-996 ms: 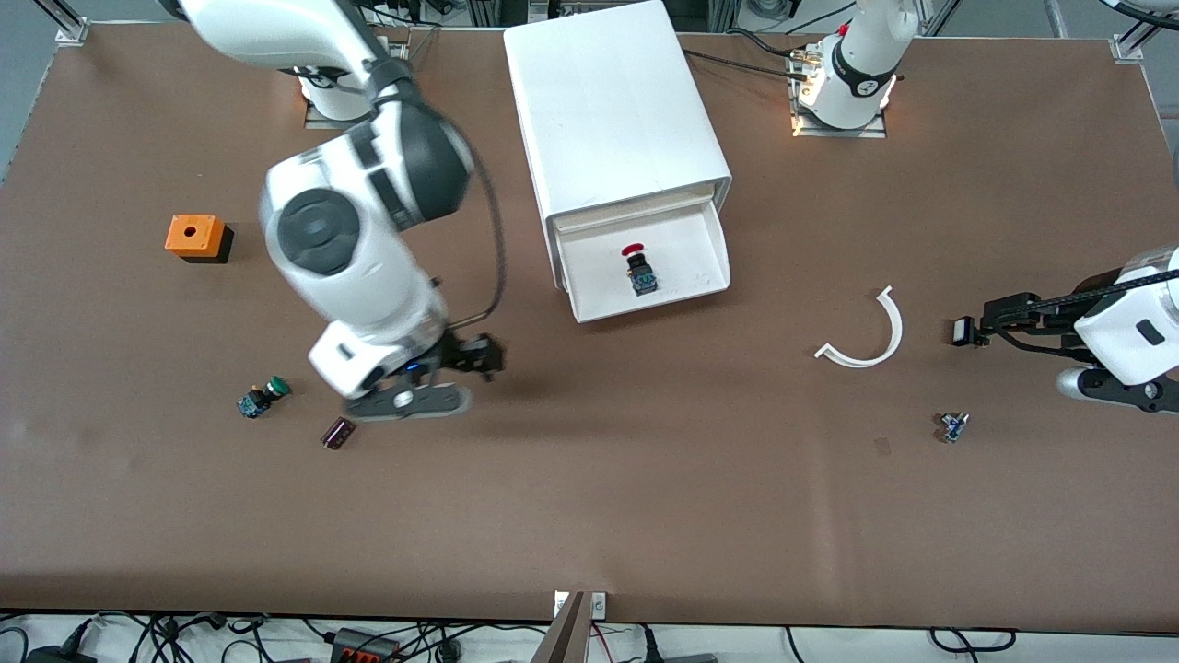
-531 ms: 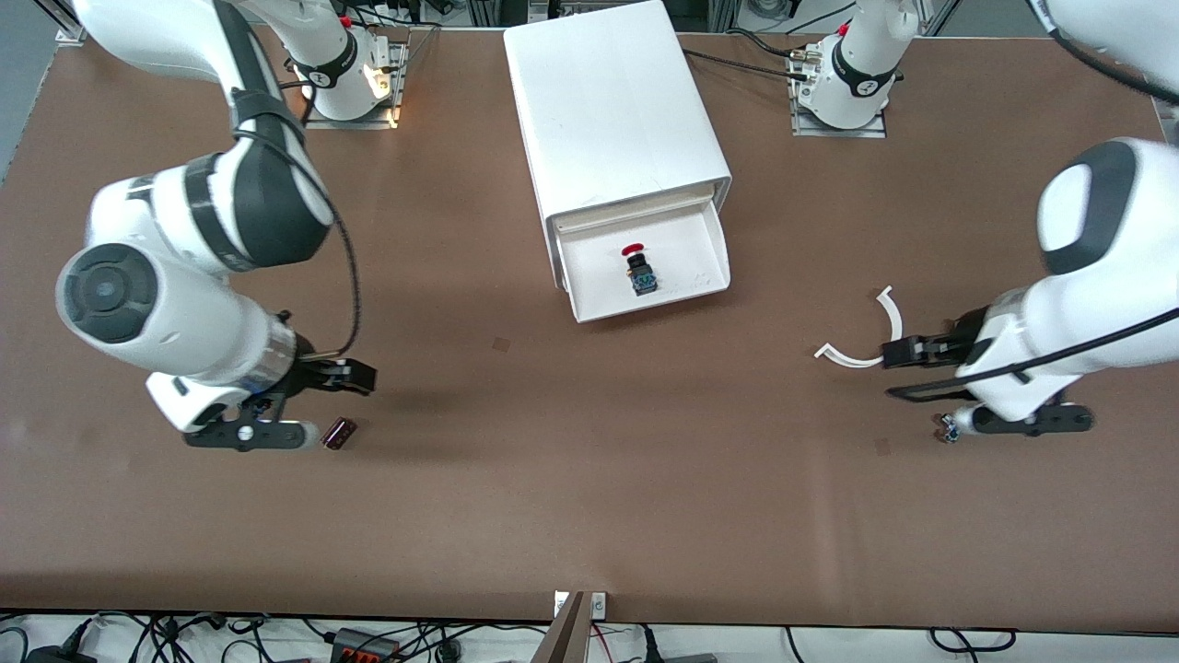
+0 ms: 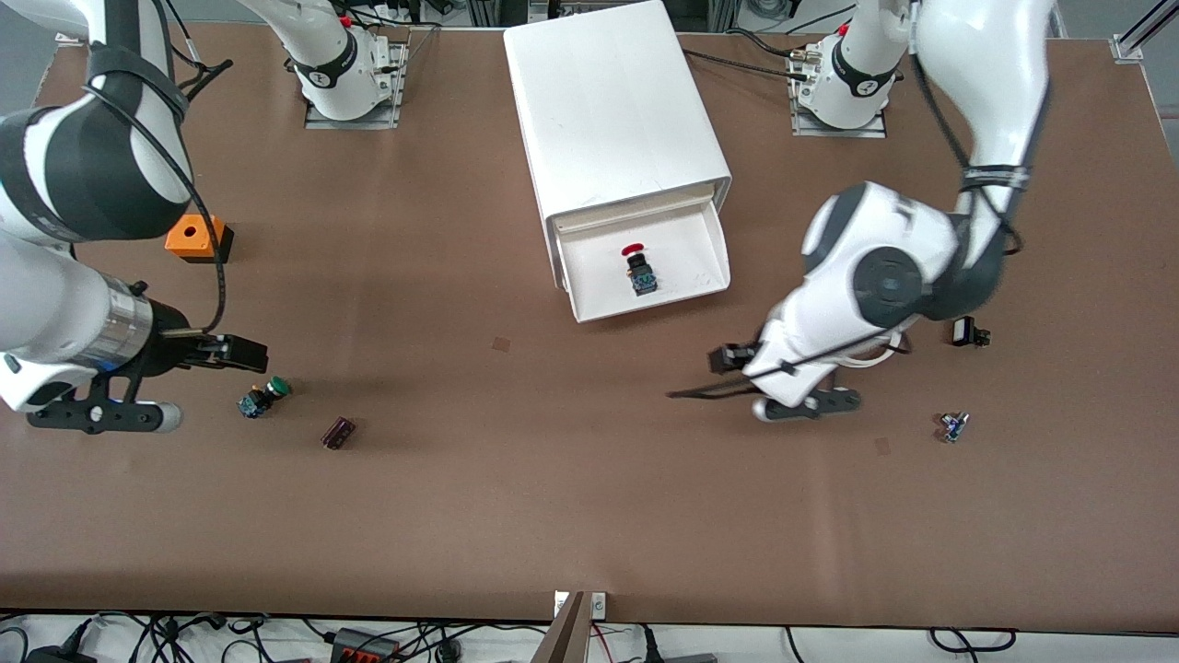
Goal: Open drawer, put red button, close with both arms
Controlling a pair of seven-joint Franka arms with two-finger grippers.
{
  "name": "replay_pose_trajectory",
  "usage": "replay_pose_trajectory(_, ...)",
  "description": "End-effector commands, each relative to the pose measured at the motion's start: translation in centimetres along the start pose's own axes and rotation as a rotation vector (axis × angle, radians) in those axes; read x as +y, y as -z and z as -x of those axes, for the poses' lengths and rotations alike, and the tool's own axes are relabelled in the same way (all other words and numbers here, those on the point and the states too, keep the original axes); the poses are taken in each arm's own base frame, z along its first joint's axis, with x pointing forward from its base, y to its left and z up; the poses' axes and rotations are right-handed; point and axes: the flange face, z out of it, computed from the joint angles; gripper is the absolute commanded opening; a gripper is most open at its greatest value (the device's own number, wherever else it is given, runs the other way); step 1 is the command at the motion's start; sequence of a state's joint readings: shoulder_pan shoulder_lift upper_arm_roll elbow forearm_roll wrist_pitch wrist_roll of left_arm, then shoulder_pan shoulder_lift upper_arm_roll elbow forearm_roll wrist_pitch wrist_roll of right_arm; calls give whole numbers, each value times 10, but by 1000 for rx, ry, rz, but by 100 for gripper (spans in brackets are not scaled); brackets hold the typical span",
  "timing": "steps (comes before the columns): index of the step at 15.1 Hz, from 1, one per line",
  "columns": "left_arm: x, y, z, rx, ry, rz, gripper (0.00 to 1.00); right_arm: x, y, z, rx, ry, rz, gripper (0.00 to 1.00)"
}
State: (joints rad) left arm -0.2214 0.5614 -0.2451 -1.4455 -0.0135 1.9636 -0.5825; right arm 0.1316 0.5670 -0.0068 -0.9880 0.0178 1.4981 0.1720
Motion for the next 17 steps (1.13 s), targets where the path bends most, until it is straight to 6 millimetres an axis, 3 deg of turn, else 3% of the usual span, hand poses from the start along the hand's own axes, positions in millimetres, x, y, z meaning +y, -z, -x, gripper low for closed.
replay_pose_trajectory(1,38,-35,33,-35,22,-32,100,39,18,25,-9,8,-16,100)
replay_pose_trajectory(5,52,-69,57,-68,1,-48,100,104,40,60,6,23,-19,100)
replay_pose_trajectory(8,57,-97,86,-63,-24,-42,100,128,52,78,5,60,-14,100)
replay_pose_trajectory(12,64,-95,120,-132,-22,-4,100,135,43,94,-16,40,-5,100)
replay_pose_trajectory(17,55,-104,148,-253,-31,47,100,128,32,125,20,57,43,100)
